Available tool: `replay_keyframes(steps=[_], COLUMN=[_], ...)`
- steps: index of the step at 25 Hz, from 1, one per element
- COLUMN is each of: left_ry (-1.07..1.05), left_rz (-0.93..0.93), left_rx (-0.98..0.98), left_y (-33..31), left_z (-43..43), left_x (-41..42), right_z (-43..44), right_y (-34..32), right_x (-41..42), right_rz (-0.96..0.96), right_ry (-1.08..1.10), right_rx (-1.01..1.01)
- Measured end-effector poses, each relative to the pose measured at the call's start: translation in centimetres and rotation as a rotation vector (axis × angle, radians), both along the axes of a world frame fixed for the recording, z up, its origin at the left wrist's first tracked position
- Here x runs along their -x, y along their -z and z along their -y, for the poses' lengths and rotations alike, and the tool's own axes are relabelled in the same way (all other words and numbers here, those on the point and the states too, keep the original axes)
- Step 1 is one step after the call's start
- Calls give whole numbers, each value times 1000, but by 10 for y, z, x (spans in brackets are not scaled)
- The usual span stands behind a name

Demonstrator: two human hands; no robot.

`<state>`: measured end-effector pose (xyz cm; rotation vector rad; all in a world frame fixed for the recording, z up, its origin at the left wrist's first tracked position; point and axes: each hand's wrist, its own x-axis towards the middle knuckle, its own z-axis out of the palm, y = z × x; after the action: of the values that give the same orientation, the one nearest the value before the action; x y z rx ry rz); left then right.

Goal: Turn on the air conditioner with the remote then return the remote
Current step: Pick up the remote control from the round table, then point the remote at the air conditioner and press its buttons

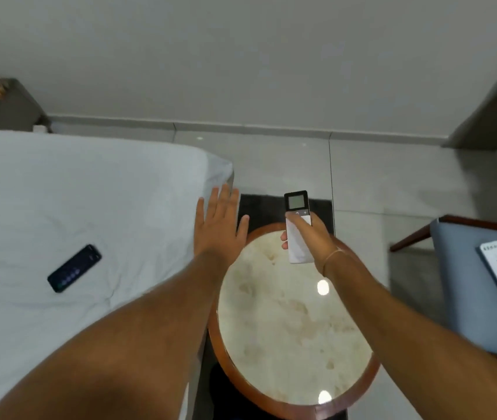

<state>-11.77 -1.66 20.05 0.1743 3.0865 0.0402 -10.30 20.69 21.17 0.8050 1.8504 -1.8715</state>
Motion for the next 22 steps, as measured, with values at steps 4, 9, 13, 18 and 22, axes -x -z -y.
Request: replay_keyframes(steps=[4, 9, 13, 18, 22], left_ry=[44, 64, 81, 114, 131], left_rz=[-138, -336, -562, -833, -949], left_rx=[-6, -41, -105, -153, -182], left_y=[-85, -200, -292, -391, -450], left_z=[3, 10, 6, 3, -1], left_x=[33, 70, 93, 106, 109], right_z=[9, 20, 15, 10, 11], right_y=[-88, -213, -317, -423, -482], right_x=[30, 58, 77, 72, 62], right_rz=[-129, -356, -535, -669, -723], right_ry=[17, -4, -20, -18, -21], right_rx=[83, 46, 26, -17, -38])
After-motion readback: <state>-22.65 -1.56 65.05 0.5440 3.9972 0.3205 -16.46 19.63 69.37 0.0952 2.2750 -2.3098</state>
